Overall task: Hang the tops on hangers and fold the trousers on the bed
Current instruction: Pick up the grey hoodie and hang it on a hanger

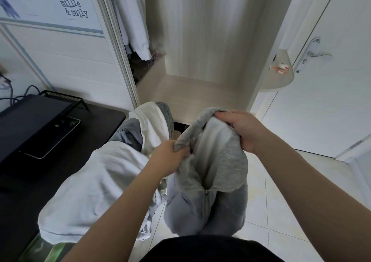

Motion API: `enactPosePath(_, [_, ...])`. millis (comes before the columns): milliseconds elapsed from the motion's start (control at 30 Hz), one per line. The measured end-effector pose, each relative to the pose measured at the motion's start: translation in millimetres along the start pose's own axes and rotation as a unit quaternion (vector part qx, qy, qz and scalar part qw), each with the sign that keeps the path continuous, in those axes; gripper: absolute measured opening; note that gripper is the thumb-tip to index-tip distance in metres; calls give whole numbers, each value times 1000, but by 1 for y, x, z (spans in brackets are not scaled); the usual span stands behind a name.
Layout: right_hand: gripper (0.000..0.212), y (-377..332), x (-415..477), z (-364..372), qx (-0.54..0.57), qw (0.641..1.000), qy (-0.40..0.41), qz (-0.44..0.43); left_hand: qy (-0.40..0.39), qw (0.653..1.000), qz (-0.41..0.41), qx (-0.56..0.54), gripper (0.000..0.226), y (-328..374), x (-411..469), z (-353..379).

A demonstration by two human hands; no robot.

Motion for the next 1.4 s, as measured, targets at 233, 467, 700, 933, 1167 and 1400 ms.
enactPosePath(233, [15,-1,8,-22,-46,999,10,-25,6,923,-165,-349,38,-26,-6,6])
enactPosePath(467, [42,54,21,-54,-344,930,98,-88,-22,846,-186,-500,48,7,0,6])
enactPosePath(700, [50,120,15,-17,-197,967,36,158,-52,855,-165,-489,55,13,1,5])
enactPosePath(933, [28,121,28,2,-392,906,-36,157,-36,861,-161,-481,56,-4,3,-1])
enactPosePath(1167, [21,144,29,7,154,965,-35,208,3,830,-184,-526,54,-24,6,-19])
enactPosePath(1400, [34,146,14,7,270,925,-96,251,13,800,-195,-567,54,-22,16,-31])
Point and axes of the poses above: each hand's wrist, its own x-axis towards the middle knuckle, its own z-axis out of the palm, y = z × x, the point moved 6 cm from there along x, towards the middle knuckle, and after that the axes turned 5 degrees about y, right-handed, at the moved point
